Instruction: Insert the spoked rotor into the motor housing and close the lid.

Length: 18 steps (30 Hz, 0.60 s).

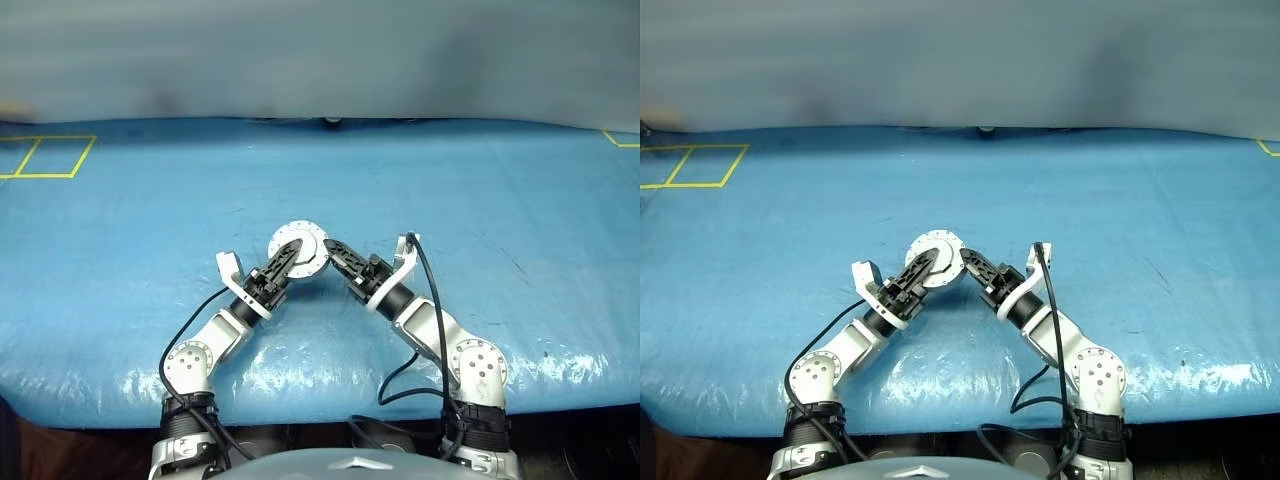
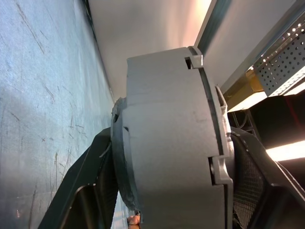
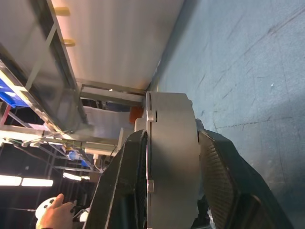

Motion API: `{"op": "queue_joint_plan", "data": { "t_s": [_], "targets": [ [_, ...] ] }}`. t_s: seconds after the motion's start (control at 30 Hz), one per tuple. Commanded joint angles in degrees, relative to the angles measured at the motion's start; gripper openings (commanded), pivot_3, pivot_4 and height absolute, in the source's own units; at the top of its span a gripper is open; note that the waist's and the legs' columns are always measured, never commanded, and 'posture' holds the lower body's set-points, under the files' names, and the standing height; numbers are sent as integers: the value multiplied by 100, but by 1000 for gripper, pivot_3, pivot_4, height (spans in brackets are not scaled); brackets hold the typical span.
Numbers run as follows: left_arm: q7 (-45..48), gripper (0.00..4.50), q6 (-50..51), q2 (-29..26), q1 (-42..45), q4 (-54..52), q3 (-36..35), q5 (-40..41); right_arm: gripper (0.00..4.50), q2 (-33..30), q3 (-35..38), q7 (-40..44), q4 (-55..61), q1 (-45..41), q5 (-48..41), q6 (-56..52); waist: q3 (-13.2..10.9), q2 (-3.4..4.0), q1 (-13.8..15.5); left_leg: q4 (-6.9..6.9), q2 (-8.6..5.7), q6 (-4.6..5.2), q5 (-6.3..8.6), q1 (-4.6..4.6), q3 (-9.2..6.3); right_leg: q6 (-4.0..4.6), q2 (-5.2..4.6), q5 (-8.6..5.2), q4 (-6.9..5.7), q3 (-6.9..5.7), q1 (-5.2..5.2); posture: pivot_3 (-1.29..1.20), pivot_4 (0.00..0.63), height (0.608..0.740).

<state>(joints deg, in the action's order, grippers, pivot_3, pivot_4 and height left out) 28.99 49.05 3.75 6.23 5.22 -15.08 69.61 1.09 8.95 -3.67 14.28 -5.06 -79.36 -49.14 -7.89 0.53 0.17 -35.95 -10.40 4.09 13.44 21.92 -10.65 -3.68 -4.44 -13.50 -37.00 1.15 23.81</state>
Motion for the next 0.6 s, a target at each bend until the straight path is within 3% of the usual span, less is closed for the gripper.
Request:
{"op": "queue_joint_plan", "data": {
  "t_s": [0.03,0.13,0.3,0.6],
  "targets": [
    [-7,2694,-331,188,5,-255,-14,-85,2865,19,22,63,290,-94,142,303,0,0,-10,0,0,0,0,0,2,0,0,0,-1,2,-1,0,150,740],
    [-227,2694,-913,397,90,-210,-112,-352,3819,33,69,-25,243,-122,397,546,0,0,-5,-1,1,-1,0,0,2,0,0,0,-4,2,-2,0,150,740],
    [-921,2694,-2461,758,646,120,-511,-764,3819,-5,234,-84,153,-109,717,870,-1,-6,7,-8,1,-4,0,0,4,1,1,3,-7,2,-1,0,150,740],
    [-1860,2694,-4111,631,1760,1079,-727,-1599,3819,28,199,8,342,111,954,1026,1,-12,72,-14,-1,1,-1,8,7,-4,-1,7,2,2,-16,0,150,740]
  ]
}}
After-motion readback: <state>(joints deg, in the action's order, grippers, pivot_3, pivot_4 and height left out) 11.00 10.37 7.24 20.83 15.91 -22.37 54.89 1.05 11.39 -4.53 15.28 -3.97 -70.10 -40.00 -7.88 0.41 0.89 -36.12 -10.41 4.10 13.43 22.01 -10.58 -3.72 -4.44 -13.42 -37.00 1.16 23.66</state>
